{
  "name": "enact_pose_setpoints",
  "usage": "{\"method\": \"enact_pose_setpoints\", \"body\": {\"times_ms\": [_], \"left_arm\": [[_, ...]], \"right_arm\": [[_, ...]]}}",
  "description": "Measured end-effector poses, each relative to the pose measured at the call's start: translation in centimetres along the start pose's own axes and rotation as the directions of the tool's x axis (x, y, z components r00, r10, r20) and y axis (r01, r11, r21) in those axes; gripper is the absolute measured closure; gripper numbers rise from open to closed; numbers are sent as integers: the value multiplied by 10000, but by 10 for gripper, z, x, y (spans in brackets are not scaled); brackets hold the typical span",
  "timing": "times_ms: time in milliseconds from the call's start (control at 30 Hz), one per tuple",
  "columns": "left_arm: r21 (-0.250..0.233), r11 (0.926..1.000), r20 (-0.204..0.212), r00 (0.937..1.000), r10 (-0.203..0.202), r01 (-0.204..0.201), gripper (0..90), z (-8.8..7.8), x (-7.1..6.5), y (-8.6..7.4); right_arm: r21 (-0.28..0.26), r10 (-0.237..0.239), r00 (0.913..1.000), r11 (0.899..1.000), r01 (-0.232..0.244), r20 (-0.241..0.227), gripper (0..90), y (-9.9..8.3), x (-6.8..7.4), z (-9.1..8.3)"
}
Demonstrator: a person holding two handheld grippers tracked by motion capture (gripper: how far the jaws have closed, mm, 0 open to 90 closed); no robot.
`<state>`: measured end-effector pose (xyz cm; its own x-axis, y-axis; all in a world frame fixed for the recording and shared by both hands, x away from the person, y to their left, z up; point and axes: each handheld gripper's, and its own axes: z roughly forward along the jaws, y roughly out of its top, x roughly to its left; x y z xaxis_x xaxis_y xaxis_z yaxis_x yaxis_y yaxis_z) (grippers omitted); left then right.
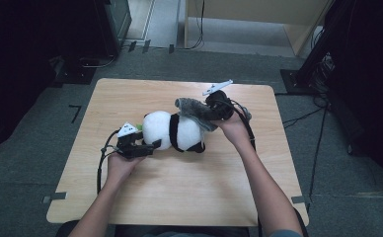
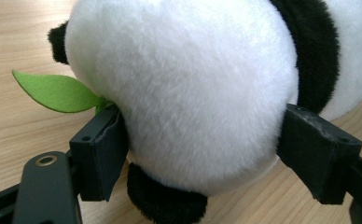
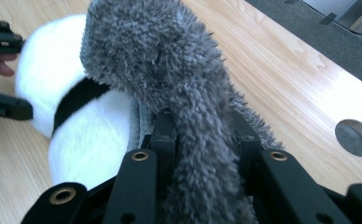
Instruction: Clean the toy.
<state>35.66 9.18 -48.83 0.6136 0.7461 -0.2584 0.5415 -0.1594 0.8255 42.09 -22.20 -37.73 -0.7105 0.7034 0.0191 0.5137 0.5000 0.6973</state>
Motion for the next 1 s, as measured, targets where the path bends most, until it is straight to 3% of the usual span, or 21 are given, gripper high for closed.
{"method": "enact_pose_setpoints", "body": {"times_ms": [200,367,567,867,1000], "left_arm": [[-3,10000,-30,10000,7,-7,197,0,0,0],[-90,10000,-86,10000,0,0,198,0,-2,1],[-57,10000,-116,9999,74,-75,198,-1,-2,1],[-29,9999,-145,9998,107,-108,199,-1,-2,1],[-36,9999,-161,9998,96,-97,200,-1,-2,1]], "right_arm": [[-354,-60,9998,9994,53,-186,703,4,7,-3],[-646,-691,9961,9958,656,-540,703,20,30,-1],[-583,-1369,9823,9898,1303,-1280,701,36,67,22],[-440,-1783,9640,9839,1729,-1975,701,43,97,51],[-278,-1946,9590,9808,1930,-2058,699,43,105,60]]}}
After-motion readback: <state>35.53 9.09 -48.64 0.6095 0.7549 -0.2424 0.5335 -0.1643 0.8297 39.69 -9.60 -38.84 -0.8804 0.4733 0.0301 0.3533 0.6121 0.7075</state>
